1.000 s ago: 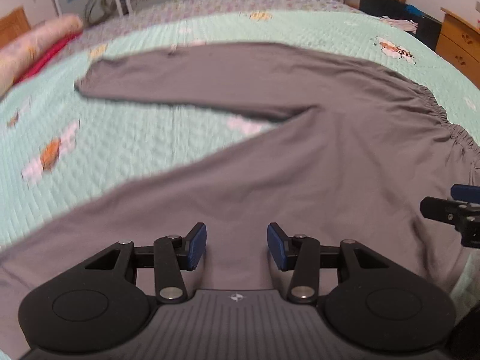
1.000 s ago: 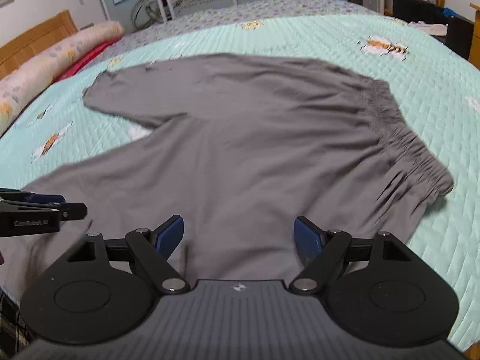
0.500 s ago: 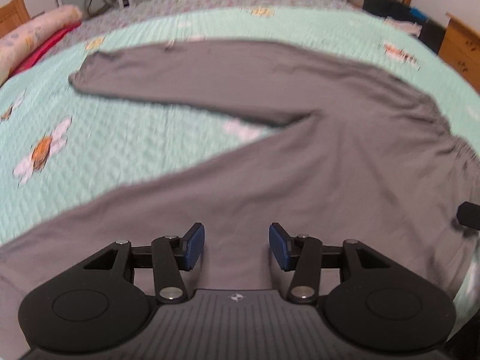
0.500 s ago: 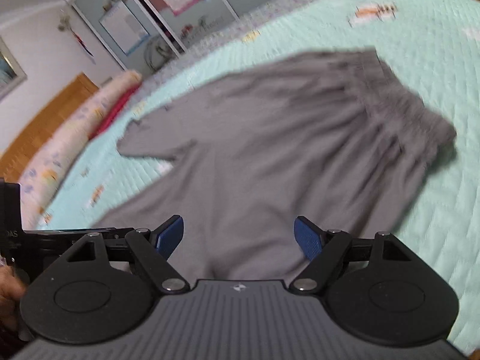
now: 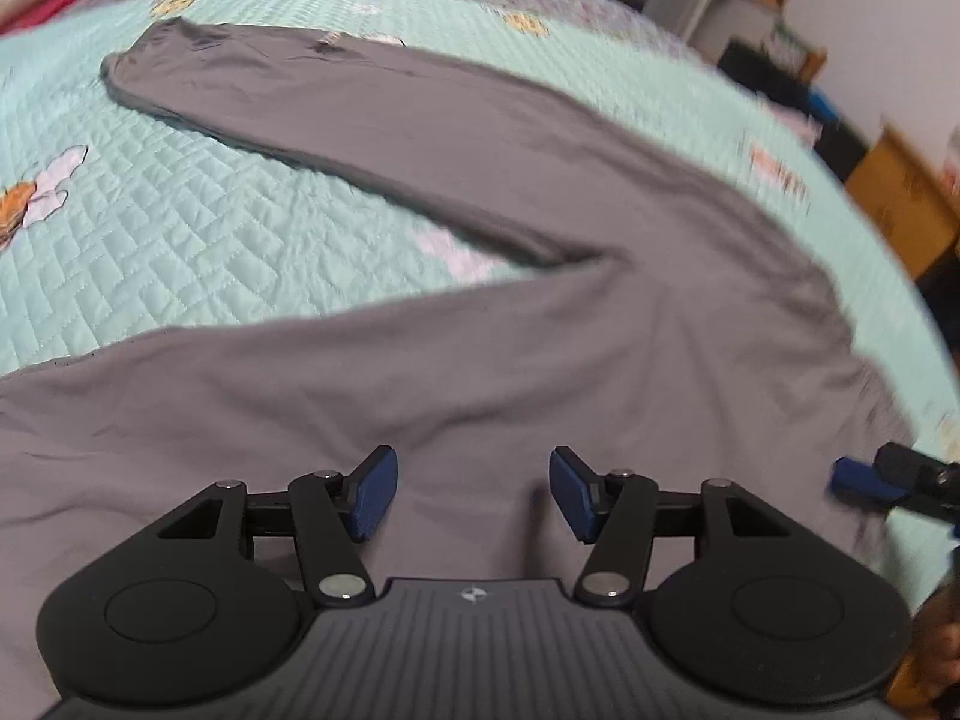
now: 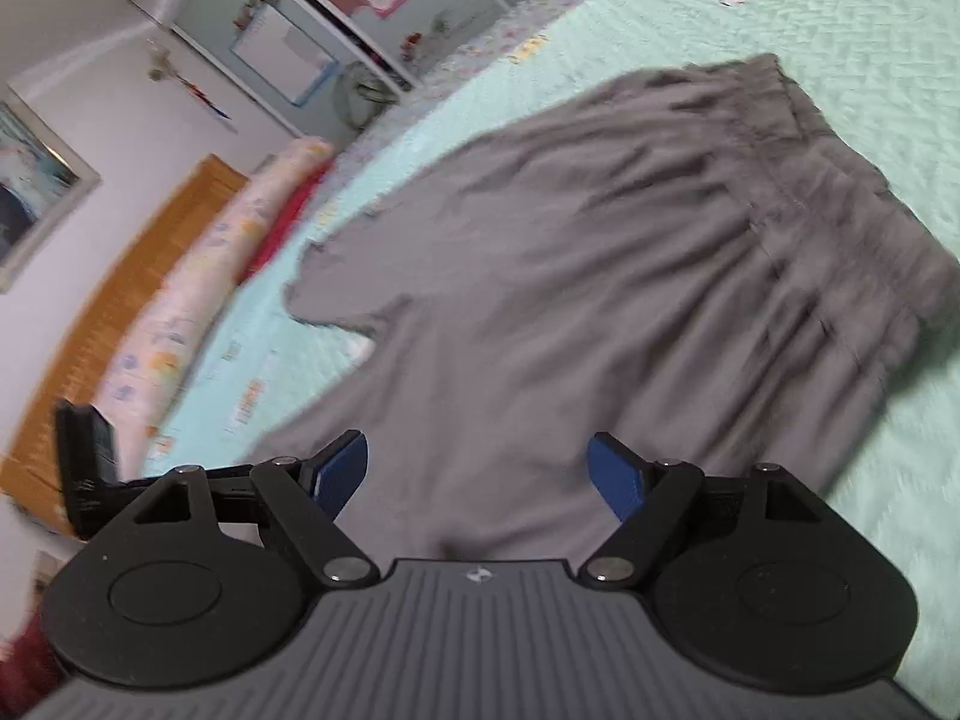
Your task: Fold clothes
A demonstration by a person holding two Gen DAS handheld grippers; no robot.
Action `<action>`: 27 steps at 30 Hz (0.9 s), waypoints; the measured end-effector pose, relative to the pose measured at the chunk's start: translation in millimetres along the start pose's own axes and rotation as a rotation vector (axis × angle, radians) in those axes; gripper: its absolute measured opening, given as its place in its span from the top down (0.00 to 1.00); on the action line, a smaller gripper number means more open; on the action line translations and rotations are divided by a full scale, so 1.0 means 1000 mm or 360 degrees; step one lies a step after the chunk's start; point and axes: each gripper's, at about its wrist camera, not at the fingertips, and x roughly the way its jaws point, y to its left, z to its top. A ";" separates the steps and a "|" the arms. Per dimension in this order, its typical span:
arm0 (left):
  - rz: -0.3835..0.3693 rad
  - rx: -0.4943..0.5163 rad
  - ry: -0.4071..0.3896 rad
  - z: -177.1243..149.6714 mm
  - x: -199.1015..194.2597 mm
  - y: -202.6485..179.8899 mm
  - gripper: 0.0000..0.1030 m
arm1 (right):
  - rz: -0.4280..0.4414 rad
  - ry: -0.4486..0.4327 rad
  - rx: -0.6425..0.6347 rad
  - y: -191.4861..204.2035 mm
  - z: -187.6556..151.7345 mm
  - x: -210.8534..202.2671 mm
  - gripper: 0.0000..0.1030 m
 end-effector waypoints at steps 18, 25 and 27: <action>0.0124 0.0423 -0.0404 0.147 0.009 -0.022 0.43 | -0.0175 -0.0176 -0.0375 -0.027 0.140 0.025 0.25; 0.0214 0.0117 -0.0288 0.128 0.001 0.059 0.43 | -0.0061 -0.0031 -0.0381 -0.004 0.115 0.054 0.24; 0.0196 -0.0011 -0.0288 0.127 -0.012 0.090 0.43 | -0.0041 0.0000 -0.0427 0.013 0.115 0.065 0.24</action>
